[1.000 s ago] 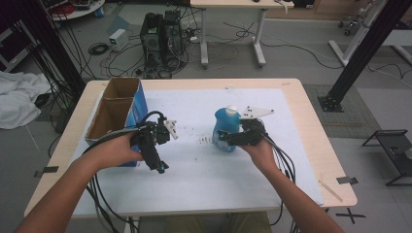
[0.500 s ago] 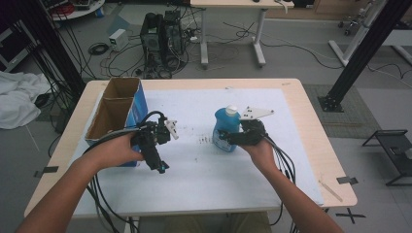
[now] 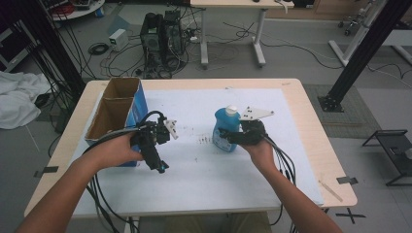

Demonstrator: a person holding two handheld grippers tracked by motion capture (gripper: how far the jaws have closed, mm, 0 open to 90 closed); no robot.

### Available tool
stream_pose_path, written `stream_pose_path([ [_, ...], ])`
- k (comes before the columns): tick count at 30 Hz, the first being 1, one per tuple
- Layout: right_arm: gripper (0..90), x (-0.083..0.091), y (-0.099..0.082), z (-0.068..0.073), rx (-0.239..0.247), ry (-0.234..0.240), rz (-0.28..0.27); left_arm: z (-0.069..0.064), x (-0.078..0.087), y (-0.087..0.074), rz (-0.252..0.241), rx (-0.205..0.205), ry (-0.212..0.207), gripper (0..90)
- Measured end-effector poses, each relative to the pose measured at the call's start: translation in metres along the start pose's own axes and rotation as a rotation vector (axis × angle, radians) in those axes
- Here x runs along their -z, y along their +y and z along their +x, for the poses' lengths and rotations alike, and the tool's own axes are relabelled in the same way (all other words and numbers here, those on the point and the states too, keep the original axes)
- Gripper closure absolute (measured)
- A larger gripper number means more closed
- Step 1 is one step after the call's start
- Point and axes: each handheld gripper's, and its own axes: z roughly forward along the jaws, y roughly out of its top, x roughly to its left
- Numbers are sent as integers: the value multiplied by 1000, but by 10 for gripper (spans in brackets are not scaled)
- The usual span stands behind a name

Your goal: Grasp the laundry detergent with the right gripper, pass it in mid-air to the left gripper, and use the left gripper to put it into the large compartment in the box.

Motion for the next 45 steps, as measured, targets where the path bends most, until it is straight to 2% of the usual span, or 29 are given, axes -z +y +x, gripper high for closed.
stream_pose_path([
  [8, 438, 1, 1, 2, 28, -3, 4, 0, 1, 0, -1, 4, 4, 138],
  [9, 439, 2, 1, 3, 36, -4, 6, -1, 1, -1, -20, 27, 7, 138],
  [10, 440, 2, 1, 3, 45, -4, 9, 0, 2, -1, -4, 3, 7, 138],
  [12, 442, 3, 2, 3, 55, 3, 3, 0, 5, 0, -8, 8, 6, 138],
  [15, 444, 8, 4, 4, 54, 38, -3, 1, 7, 0, -21, 11, 13, 138],
  [16, 444, 9, 6, 5, 63, 49, -3, 1, 7, 1, -36, 20, 14, 138],
  [17, 444, 11, 7, 6, 69, 59, -1, 1, 9, 2, -25, 15, 15, 138],
  [19, 444, 14, 9, 6, 98, 88, 6, 1, 11, 4, -39, 10, 18, 138],
  [26, 444, 27, 16, 7, 138, 178, 21, 1, 23, 13, -44, 2, 29, 138],
  [28, 444, 31, 19, 8, 143, 210, 18, 1, 27, 16, -61, -2, 27, 138],
  [34, 444, 41, 28, 13, 190, 317, 19, 0, 42, 33, -86, -26, 39, 138],
  [35, 444, 41, 28, 13, 190, 317, 19, 0, 42, 33, -86, -26, 39, 138],
  [36, 444, 43, 33, 16, 213, 355, 16, -1, 46, 39, -95, -29, 36, 138],
  [38, 443, 46, 36, 19, 210, 381, 34, -2, 50, 46, -97, -47, 42, 138],
  [39, 443, 47, 38, 20, 213, 390, 35, -2, 50, 46, -97, -47, 42, 138],
  [42, 443, 48, 41, 22, 216, 429, 32, -3, 58, 59, -106, -70, 39, 138],
  [45, 443, 48, 43, 24, 236, 458, 33, -4, 64, 68, -105, -85, 41, 138],
])
